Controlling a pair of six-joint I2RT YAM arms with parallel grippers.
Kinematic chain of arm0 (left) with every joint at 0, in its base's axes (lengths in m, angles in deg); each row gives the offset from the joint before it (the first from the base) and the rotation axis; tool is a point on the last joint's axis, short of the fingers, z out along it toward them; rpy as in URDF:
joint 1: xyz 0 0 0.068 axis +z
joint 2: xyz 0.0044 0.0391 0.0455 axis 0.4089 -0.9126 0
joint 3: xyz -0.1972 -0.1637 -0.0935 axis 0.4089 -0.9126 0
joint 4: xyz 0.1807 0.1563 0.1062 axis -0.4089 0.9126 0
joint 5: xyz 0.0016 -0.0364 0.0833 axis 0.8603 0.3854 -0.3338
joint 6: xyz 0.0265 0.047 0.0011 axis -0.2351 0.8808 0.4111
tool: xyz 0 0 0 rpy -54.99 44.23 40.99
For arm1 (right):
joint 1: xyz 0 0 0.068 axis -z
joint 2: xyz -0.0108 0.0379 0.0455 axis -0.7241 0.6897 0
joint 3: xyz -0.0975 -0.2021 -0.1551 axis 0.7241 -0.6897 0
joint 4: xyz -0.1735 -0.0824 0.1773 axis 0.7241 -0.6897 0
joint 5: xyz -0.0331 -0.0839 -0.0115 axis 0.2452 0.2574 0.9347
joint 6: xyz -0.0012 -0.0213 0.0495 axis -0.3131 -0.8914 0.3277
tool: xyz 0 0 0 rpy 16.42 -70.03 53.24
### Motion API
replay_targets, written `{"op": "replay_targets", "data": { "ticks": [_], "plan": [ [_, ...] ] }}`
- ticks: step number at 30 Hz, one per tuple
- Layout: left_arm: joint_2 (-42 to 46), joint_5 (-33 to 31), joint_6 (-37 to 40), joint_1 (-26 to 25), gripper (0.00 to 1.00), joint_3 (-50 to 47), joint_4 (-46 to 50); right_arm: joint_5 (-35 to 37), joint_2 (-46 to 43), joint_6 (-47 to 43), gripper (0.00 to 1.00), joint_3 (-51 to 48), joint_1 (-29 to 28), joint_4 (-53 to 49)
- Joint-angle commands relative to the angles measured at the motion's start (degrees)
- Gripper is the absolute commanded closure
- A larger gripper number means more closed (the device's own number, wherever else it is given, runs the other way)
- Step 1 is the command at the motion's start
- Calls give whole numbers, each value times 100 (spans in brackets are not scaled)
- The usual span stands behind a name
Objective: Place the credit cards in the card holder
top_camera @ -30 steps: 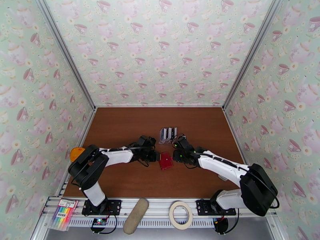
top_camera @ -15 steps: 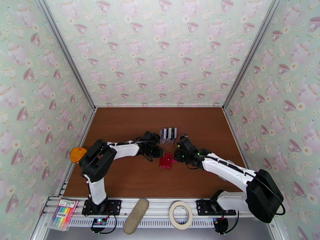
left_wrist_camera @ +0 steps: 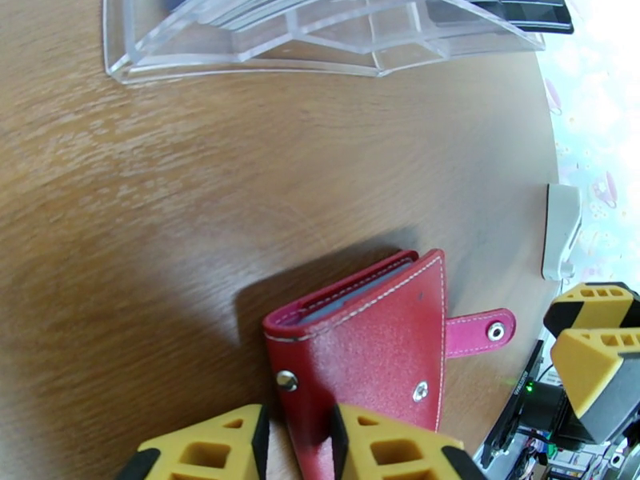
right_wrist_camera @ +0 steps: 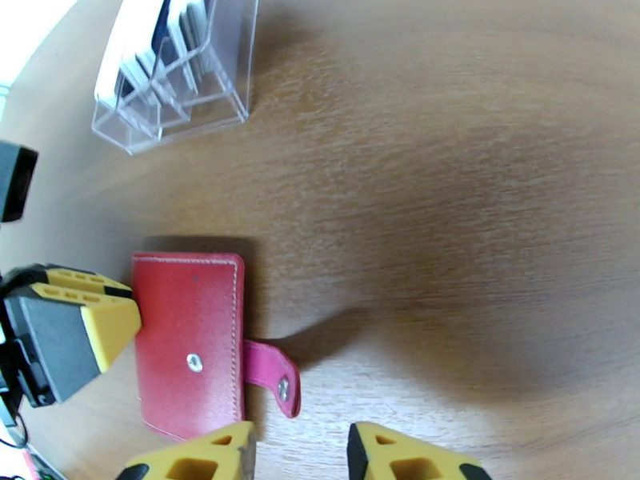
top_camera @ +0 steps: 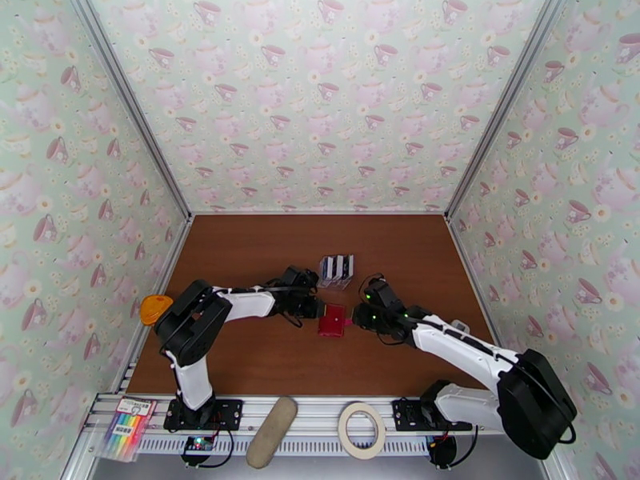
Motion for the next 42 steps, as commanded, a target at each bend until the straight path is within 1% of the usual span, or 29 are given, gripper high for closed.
{"op": "replay_targets", "data": {
  "ticks": [1,11,27,42],
  "plan": [
    [-33,191,44,37,72,-63,-94,-465,-70,105,63,-175,147,359],
    [-157,167,65,52,73,4,11,-797,158,43,66,-198,232,611],
    [-303,224,37,82,73,72,46,-920,420,-1,67,-267,246,729],
    [-346,217,33,95,73,84,55,-995,557,0,72,-242,249,814]
  ]
}}
